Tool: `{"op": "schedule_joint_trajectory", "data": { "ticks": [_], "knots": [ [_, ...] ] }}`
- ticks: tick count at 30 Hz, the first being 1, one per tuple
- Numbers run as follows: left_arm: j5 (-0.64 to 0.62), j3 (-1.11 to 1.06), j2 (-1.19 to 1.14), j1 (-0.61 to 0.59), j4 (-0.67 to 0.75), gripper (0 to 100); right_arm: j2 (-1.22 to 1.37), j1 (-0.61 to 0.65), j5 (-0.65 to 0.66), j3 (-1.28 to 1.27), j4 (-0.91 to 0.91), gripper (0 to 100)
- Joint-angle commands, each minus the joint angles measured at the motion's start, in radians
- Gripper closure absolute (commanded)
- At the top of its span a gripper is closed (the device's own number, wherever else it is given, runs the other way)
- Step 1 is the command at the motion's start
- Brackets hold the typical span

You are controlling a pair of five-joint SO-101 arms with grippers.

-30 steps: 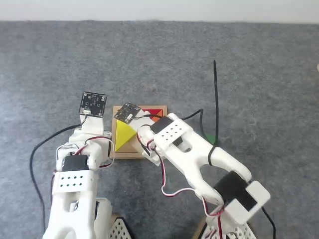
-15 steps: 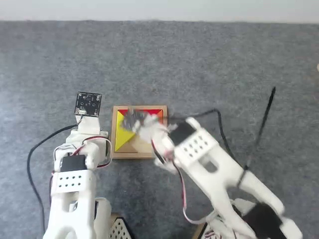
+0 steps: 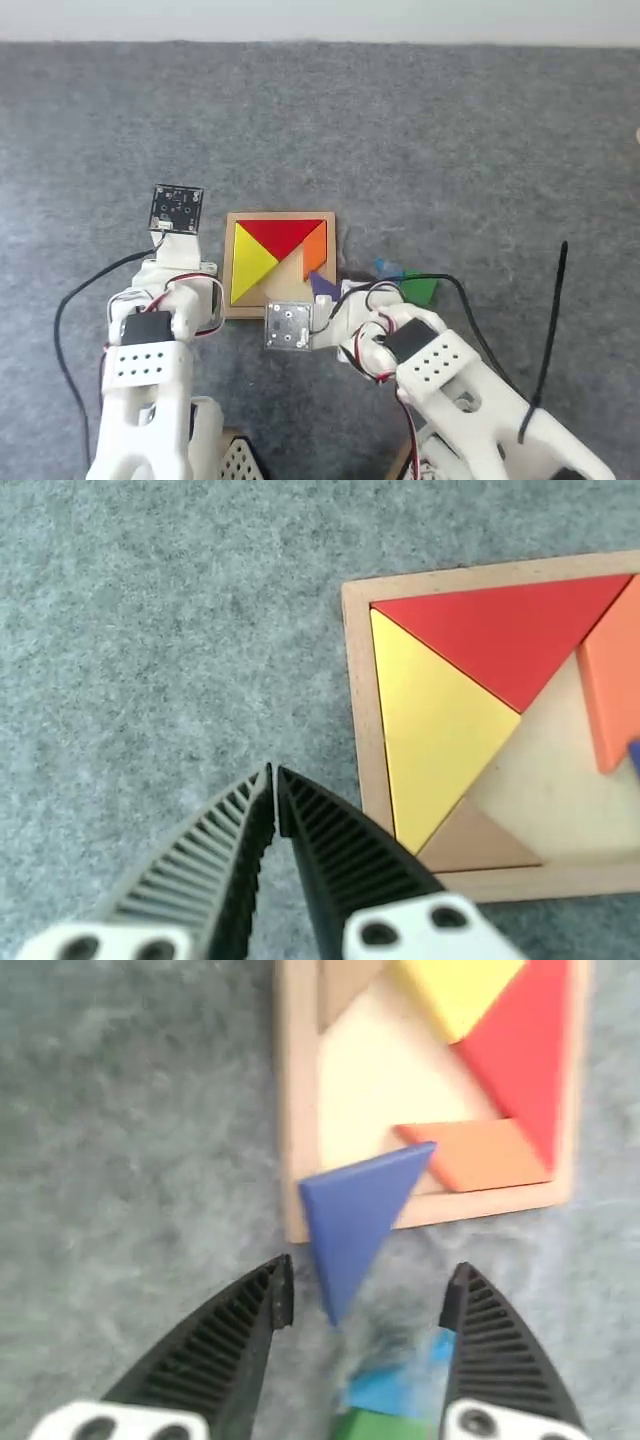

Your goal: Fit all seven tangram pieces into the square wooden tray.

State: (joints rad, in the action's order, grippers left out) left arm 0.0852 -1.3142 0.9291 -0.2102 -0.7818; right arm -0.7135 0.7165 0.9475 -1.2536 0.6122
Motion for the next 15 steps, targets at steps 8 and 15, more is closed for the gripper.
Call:
{"op": "schedule_joint_trajectory", "data": {
  "ticks": [8,15],
  "knots": [
    [-0.006,0.025,0.015,-0.003,0.028,98,-0.030,0.005,0.104,-0.087,-0.067,71.2],
    [-0.006,0.025,0.015,-0.003,0.028,98,-0.030,0.007,0.215,-0.087,-0.068,71.1]
  ]
}}
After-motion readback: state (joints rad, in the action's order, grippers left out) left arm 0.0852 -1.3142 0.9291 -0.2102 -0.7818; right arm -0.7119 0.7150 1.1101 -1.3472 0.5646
